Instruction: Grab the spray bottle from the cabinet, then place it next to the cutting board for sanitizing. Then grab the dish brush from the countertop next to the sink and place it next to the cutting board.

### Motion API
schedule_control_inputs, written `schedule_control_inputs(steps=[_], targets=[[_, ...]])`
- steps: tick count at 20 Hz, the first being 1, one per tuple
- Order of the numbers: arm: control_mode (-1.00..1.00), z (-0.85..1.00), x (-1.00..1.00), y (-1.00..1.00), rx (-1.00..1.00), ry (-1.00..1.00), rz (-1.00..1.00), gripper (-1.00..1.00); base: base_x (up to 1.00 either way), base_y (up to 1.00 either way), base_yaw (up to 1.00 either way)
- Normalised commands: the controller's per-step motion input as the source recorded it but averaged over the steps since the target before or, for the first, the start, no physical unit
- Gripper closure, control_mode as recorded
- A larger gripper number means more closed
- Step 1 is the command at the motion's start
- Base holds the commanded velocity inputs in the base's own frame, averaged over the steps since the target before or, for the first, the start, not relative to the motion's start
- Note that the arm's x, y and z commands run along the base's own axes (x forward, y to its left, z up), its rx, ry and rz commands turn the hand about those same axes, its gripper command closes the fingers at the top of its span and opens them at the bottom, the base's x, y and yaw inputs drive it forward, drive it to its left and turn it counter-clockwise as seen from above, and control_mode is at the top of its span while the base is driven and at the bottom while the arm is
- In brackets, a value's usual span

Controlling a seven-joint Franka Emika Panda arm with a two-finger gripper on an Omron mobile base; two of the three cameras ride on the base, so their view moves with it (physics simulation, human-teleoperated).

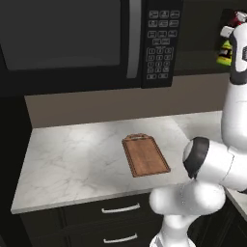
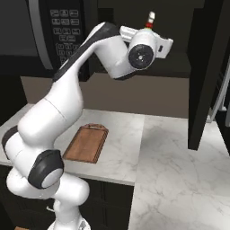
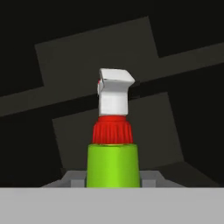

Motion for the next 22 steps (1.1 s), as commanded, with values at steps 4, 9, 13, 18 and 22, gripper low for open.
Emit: schedule_control_inputs(steps=[4, 9, 13, 18, 22], targets=[[-1.00, -0.17, -1.00, 0.34, 0.00, -0.13, 0.00, 1.00, 0.00, 0.00, 0.00], [-1.00, -0.44, -1.00, 0.41, -0.02, -0.05, 0.10, 1.00, 0.00, 0.00, 0.00], [-1.00, -0.41, -1.00, 0.50, -0.06, -0.02, 0.17, 1.00, 0.00, 0.00, 0.00], [-1.00, -0.43, -1.00, 0.51, -0.07, 0.00, 0.20, 1.00, 0.00, 0.00, 0.00], [-1.00, -0.50, -0.87, 0.50, -0.10, 0.00, 0.26, 1.00, 0.00, 0.00, 0.00]])
